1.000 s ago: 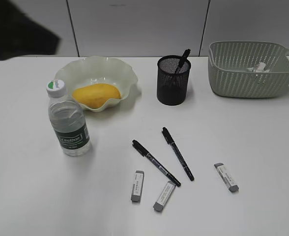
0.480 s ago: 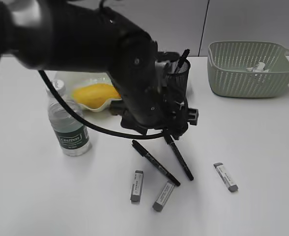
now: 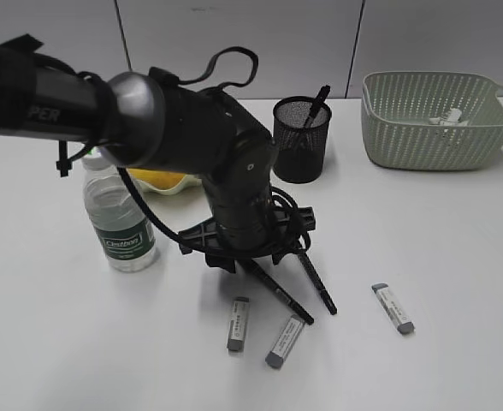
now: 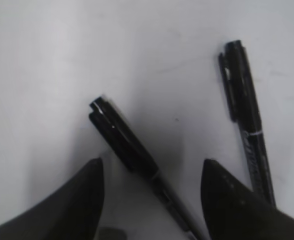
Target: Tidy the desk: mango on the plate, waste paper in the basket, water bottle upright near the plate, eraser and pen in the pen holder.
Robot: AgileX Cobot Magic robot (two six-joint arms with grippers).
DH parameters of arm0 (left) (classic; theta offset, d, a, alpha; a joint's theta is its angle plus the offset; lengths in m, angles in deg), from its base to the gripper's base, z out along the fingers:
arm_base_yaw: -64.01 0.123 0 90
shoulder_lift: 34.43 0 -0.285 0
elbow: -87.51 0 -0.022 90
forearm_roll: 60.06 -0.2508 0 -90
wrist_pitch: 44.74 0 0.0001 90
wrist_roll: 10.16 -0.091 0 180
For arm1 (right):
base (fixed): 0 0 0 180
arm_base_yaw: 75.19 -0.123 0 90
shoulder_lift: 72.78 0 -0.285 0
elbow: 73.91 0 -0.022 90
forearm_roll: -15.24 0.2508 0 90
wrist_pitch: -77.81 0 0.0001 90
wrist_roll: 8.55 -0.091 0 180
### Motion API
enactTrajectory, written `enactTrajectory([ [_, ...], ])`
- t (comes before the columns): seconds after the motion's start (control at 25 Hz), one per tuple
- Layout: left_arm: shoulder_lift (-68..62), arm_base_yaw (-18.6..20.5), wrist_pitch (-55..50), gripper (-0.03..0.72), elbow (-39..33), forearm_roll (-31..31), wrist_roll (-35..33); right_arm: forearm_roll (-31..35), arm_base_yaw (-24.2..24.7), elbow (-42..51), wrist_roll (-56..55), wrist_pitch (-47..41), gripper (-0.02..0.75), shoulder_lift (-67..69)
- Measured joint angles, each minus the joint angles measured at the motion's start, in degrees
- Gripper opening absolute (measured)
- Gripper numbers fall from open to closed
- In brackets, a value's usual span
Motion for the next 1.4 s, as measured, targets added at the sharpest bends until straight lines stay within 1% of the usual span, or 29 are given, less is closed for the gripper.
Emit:
enactTrajectory([
  [0.12, -1.2, 0.0, -0.21, 0.428, 0.42, -2.08, 2.75, 0.0, 0.0, 0.0, 0.0, 0.0, 0.393, 0.0],
  [0.28, -2.43, 0.0, 0.16, 0.414, 1.0, -2.65, 3.48, 0.0, 0.0, 0.0, 0.0, 0.0, 0.393, 0.0],
  [0.36, -2.75, 0.0, 1.12, 0.391, 1.19, -2.91, 3.46, 0.0, 0.0, 0.0, 0.0, 0.0, 0.393, 0.0],
  [0.44, -2.88, -0.05, 2.02, 0.337, 1.24, -3.4, 3.46, 0.0, 0.0, 0.0, 0.0, 0.0, 0.393, 0.0],
  [0.6, -3.09, -0.05, 3.29, 0.18, 1.24, -4.35, 3.53, 0.0, 0.0, 0.0, 0.0, 0.0, 0.393, 0.0],
  [0.68, -3.26, -0.05, 5.18, 0.129, 1.24, -4.81, 3.53, 0.0, 0.0, 0.0, 0.0, 0.0, 0.393, 0.0],
  [0.92, -3.77, -0.05, 9.64, 0.118, 1.24, -5.46, 3.65, 0.0, 0.0, 0.0, 0.0, 0.0, 0.393, 0.0],
  [1.0, -3.7, -0.05, 10.14, 0.115, 1.24, -6.9, 3.71, 0.0, 0.0, 0.0, 0.0, 0.0, 0.393, 0.0],
  [1.08, -2.65, -0.15, 10.67, 0.113, 0.95, -10.42, 3.72, 0.0, 0.0, 0.0, 0.0, 0.0, 0.393, 0.0],
  [1.2, 2.42, -0.17, 14.27, 0.112, 0.95, -18.68, 4.14, 0.0, 0.0, 0.0, 0.0, 0.0, 0.393, 0.0],
  [1.28, 6.57, -0.02, 20.36, 0.112, 0.95, -26.75, 4.37, 0.0, 0.0, 0.0, 0.0, 0.0, 0.393, 0.0],
  [1.4, 11.01, 2.08, 35.96, 0.112, 1.86, -41.15, 4.56, 0.0, 0.0, 0.0, 0.0, 0.0, 0.391, 0.0],
])
